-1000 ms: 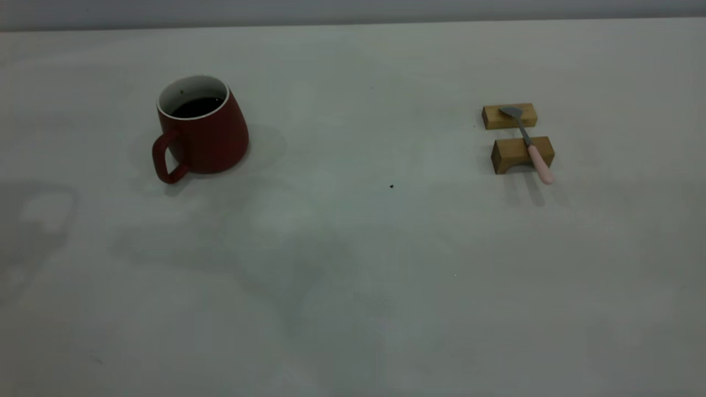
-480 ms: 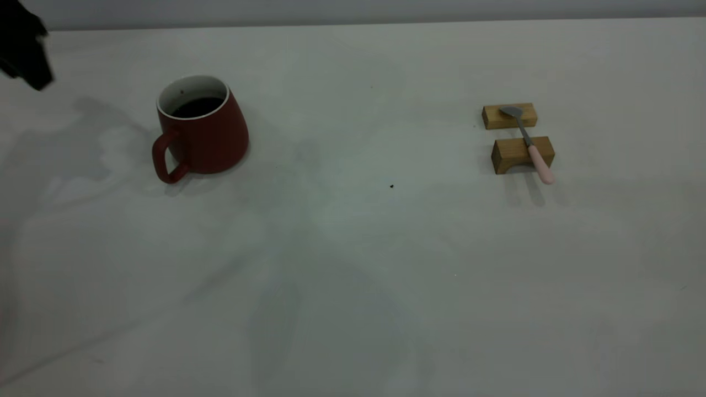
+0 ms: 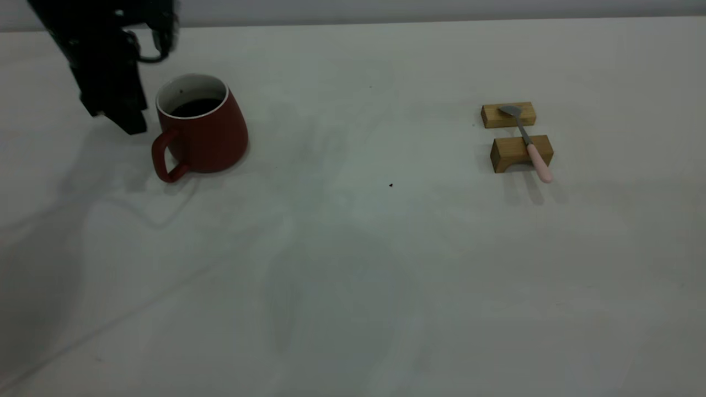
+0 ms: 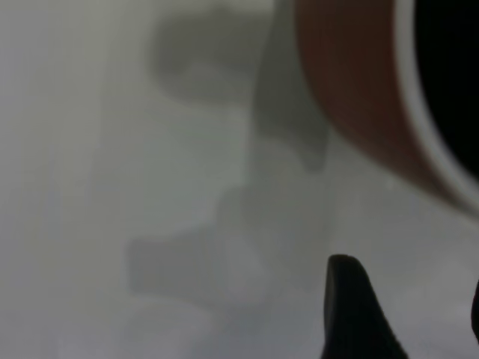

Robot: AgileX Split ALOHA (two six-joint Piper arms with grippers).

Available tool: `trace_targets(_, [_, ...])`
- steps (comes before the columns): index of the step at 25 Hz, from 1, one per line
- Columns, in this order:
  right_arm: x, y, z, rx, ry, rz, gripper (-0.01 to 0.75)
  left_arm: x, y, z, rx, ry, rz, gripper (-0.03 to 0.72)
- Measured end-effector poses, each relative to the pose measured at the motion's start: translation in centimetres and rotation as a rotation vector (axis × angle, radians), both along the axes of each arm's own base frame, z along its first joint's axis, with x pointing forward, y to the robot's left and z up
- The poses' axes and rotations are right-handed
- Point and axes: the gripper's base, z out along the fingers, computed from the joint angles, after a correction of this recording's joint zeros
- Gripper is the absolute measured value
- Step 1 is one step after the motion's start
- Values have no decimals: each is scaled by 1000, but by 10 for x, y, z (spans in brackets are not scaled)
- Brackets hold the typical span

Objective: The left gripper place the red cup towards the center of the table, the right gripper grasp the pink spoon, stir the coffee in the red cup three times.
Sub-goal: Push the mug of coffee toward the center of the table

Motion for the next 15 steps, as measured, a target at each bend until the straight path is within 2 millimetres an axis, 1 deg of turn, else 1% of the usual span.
trace_targets(4, [0,0,0,0,0,0,238,0,-13,-6,1,-10,-90,447])
trace_targets(9, [0,0,0,-1,0,0,238,-2,-29,-6,-30,-12,-136,439])
trace_targets(15, [0,0,0,-1,0,0,238,-4,-70,-5,-108,-48,-151,436])
